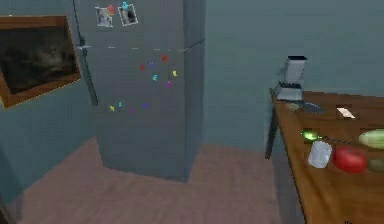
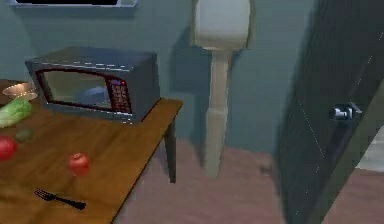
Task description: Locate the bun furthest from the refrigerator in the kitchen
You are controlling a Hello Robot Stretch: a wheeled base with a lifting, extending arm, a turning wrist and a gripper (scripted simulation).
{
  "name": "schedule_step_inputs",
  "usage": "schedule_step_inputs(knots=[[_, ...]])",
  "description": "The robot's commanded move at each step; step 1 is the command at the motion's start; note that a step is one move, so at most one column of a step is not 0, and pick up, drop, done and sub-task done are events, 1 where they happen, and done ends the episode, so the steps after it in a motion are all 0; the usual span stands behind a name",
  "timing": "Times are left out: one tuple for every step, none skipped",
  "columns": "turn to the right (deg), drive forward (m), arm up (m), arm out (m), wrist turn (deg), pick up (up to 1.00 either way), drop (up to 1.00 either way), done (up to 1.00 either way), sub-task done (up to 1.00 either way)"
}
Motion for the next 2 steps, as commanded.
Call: schedule_step_inputs(knots=[[0.0, 0.6, 0.0, 0.0, 0.0, 0.0, 0.0, 0.0, 0.0], [12.0, 0.0, 0.0, 0.0, 0.0, 0.0, 0.0, 0.0, 0.0]])
